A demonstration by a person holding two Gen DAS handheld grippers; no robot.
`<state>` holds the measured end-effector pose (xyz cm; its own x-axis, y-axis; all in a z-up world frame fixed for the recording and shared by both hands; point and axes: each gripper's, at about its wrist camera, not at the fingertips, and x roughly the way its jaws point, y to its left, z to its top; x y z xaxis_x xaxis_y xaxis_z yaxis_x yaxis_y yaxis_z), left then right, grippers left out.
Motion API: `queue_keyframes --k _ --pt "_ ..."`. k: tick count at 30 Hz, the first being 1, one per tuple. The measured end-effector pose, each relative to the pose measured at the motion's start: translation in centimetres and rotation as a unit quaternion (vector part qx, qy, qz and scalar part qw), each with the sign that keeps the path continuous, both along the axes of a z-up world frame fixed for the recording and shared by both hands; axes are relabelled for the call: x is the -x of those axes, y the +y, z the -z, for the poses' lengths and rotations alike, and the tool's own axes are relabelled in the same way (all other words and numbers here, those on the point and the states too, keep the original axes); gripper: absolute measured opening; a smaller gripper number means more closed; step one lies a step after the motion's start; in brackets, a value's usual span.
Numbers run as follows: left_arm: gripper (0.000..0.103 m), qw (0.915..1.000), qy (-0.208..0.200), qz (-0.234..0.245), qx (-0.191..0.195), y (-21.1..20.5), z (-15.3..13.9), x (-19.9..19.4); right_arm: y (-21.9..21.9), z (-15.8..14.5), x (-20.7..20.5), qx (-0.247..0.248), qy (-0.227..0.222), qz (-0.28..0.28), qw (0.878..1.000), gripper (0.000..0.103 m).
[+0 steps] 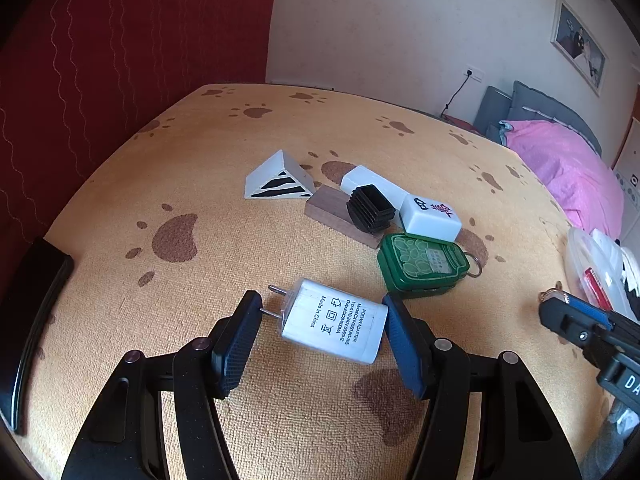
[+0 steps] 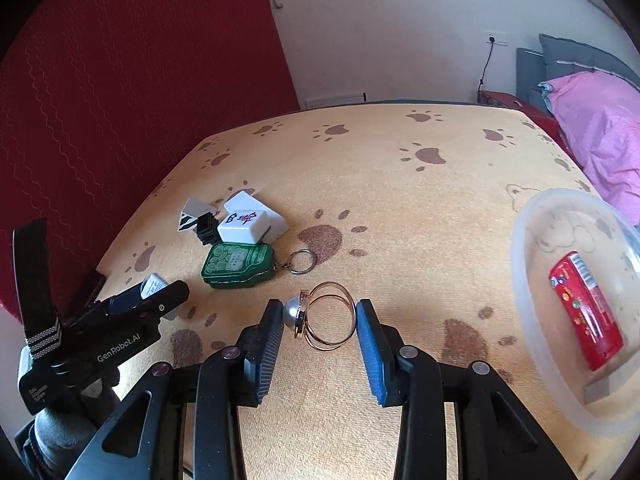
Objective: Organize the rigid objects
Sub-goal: 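Lower the gold rings into the clear bowl and open the right gripper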
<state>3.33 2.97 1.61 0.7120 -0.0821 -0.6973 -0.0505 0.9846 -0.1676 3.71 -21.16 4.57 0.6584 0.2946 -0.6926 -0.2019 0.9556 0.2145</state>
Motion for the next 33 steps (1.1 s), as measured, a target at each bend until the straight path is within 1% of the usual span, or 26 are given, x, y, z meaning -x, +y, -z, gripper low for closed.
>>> queue_keyframes --k 8,16,25,26,27,29,33 --pt "0.063 1.0 -0.002 -0.002 -0.007 -0.2 -0.1 0.1 -4.1 -1.0 1.0 -0.003 -0.018 0.058 0.998 0.04" --pt "0.063 0.9999 0.001 -0.005 -0.014 -0.2 -0.1 0.0 -8.5 -1.2 1.5 -0.001 -0.027 0.123 0.992 0.04" --pt "0.063 0.9996 0.007 -0.012 -0.024 -0.4 -0.2 0.1 -11.2 -0.9 1.9 0.01 -0.03 0.162 0.986 0.041" --pt "0.063 0.9996 0.007 -0.012 -0.024 -0.4 -0.3 0.2 -11.4 -0.8 2.0 0.01 -0.029 0.164 0.986 0.045" --pt "0.063 0.9996 0.008 -0.012 -0.025 -0.5 -0.3 0.2 -11.6 -0.7 2.0 0.01 -0.028 0.166 0.986 0.052" --pt "0.063 0.9996 0.009 -0.01 -0.025 -0.7 -0.3 0.4 -12.0 -0.6 2.3 0.009 -0.029 0.171 0.985 0.063" --pt "0.063 0.9996 0.011 -0.001 -0.027 -1.5 -0.5 0.6 -12.8 -0.4 2.8 0.01 -0.03 0.178 0.983 0.064"
